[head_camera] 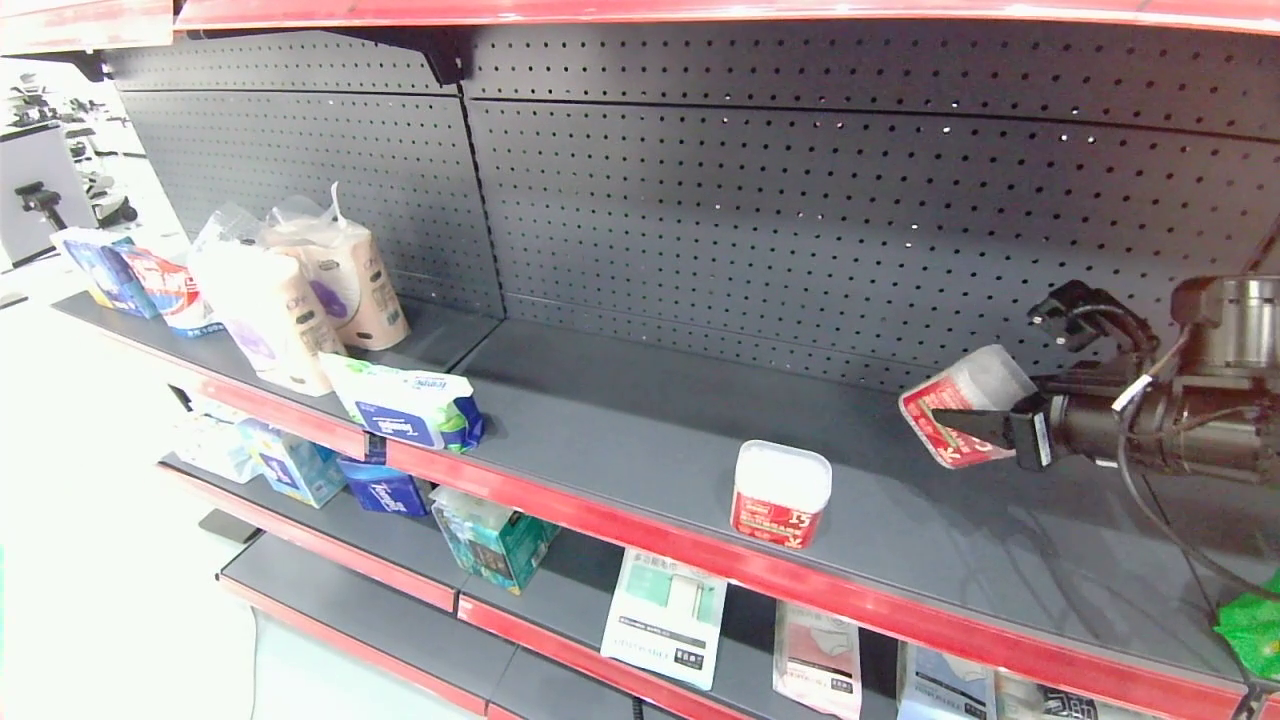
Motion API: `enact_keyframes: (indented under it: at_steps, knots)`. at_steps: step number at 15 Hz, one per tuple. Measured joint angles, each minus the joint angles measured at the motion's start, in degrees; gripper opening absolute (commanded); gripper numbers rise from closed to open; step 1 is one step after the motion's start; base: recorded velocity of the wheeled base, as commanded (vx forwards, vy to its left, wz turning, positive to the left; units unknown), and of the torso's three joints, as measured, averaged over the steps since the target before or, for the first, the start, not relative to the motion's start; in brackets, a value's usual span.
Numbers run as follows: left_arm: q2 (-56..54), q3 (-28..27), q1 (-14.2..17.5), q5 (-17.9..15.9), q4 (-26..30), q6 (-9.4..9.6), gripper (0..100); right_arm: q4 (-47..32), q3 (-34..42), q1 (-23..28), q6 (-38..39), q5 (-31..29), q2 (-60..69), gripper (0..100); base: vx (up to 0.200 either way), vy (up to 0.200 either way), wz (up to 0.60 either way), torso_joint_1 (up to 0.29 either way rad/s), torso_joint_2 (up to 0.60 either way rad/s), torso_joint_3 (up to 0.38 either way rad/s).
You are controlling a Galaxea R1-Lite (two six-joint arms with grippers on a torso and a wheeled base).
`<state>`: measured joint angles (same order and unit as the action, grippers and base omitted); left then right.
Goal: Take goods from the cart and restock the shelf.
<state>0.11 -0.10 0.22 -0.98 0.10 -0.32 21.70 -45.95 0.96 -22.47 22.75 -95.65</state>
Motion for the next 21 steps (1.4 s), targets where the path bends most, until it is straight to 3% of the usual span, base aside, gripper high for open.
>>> enact_keyframes:
  at_steps: [7,13,21]
  knots:
    - [0.0,0.0,0.0,0.0,0.0,0.0,100,-0.6,-13.5,-5.2,-5.3,4.0,-12.0,0,0.0,0.0,0.0,0.0,0.0,0.0]
    - [0.0,0.0,0.0,0.0,0.0,-0.01,100,-0.7,-15.7,-7.3,-11.2,3.4,-16.6,0,0.0,0.0,0.0,0.0,0.0,0.0]
    - [0.0,0.0,0.0,0.0,0.0,-0.01,100,-0.6,-14.5,-7.4,-13.0,1.6,-18.3,0,0.0,0.0,0.0,0.0,0.0,0.0]
